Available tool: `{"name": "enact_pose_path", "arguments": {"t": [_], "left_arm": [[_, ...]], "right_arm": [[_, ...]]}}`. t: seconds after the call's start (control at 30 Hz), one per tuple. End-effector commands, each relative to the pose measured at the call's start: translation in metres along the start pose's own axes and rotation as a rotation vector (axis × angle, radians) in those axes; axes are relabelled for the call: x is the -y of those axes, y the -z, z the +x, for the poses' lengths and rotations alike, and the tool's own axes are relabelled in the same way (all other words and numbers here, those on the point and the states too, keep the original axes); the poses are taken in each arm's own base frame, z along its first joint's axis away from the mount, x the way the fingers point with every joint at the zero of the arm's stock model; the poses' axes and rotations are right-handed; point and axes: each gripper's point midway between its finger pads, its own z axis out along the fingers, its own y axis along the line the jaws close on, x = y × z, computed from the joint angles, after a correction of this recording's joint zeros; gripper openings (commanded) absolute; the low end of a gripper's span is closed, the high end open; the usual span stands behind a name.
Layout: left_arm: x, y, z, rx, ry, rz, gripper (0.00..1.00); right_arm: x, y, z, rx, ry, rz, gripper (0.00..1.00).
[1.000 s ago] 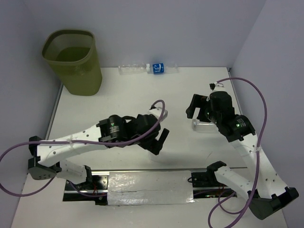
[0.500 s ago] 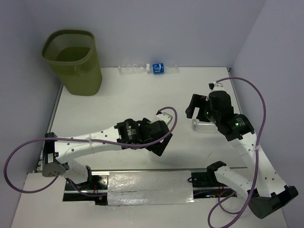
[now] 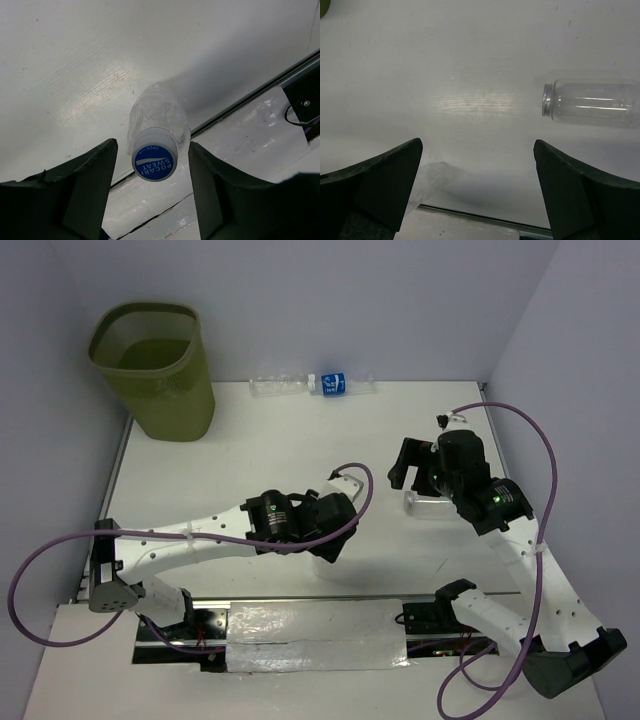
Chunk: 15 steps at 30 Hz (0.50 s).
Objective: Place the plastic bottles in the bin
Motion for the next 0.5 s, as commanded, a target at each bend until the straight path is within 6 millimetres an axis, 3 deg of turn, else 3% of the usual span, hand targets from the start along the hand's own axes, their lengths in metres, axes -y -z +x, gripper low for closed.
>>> {"name": "enact_pose_path", "arguments": {"t": [0.0, 0.23, 0.33, 0.4, 0.47], "left_arm": [[0.002, 0.006, -0.012, 0.043, 0.02, 0.004, 0.69], [-0.003, 0.017, -0.016, 0.053, 0.041, -0.005, 0.48], [-0.005, 0.028, -0.024, 0.075, 0.048, -0.003, 0.35], [-0.006, 0.038, -0.036, 0.097, 0.047, -0.007, 0.33], [-0.02, 0.045, -0.04, 0.088, 0.042, -0.062, 0.27]], "right_arm": [[-0.008, 0.001, -0.009, 0.029, -0.012, -0.027, 1.0], [-0.009, 0.0, -0.008, 0.024, -0.019, -0.031, 1.0], [-0.01, 0.0, -0.007, 0.018, -0.022, -0.033, 1.0], [-0.011, 0.001, -0.009, 0.023, -0.022, -0.036, 1.0], [-0.01, 0.003, -0.012, 0.031, -0.02, -0.032, 1.0]]}}
